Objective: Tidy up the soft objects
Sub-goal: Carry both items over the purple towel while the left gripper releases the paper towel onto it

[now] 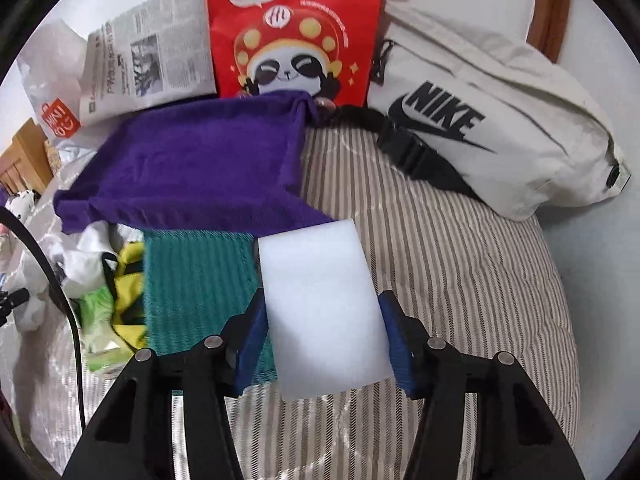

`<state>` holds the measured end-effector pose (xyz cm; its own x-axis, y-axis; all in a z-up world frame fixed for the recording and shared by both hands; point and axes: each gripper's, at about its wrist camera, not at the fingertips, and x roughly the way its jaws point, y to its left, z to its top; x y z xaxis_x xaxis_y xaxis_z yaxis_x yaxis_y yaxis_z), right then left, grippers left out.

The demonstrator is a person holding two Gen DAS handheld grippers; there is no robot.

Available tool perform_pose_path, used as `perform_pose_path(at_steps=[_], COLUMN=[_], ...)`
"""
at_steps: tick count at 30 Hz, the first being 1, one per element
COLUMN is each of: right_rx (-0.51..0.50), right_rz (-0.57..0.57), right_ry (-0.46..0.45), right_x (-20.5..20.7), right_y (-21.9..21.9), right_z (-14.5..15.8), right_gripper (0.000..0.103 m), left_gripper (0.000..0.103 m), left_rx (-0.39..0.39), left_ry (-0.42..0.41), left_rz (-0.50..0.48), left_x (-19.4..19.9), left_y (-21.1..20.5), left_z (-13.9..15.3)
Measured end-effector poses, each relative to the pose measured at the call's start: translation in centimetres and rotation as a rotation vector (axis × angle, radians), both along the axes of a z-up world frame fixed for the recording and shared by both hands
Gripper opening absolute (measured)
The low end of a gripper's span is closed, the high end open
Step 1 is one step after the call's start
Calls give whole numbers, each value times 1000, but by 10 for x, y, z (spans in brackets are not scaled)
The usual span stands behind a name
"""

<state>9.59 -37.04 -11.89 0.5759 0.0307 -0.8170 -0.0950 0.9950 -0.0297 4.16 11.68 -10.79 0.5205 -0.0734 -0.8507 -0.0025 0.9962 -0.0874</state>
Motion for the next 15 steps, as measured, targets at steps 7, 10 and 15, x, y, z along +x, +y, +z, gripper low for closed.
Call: perform_pose_path(at_steps=[7,10,15], right_rx=[15,25,39], right_rz=[33,43,56], right_ry=[-22,-28,-35], right_x=[2,9,24], right_y=[16,24,38], right_z=[18,25,37], right_gripper=[54,54,54], left_gripper=[11,11,11], left_rx=[-48,-44,-65], left_ry=[-57,-80,-111], left_rz=[-7,-11,-31], left_x=[-5,1,20], left_y=[7,8,6], left_z=[32,46,66])
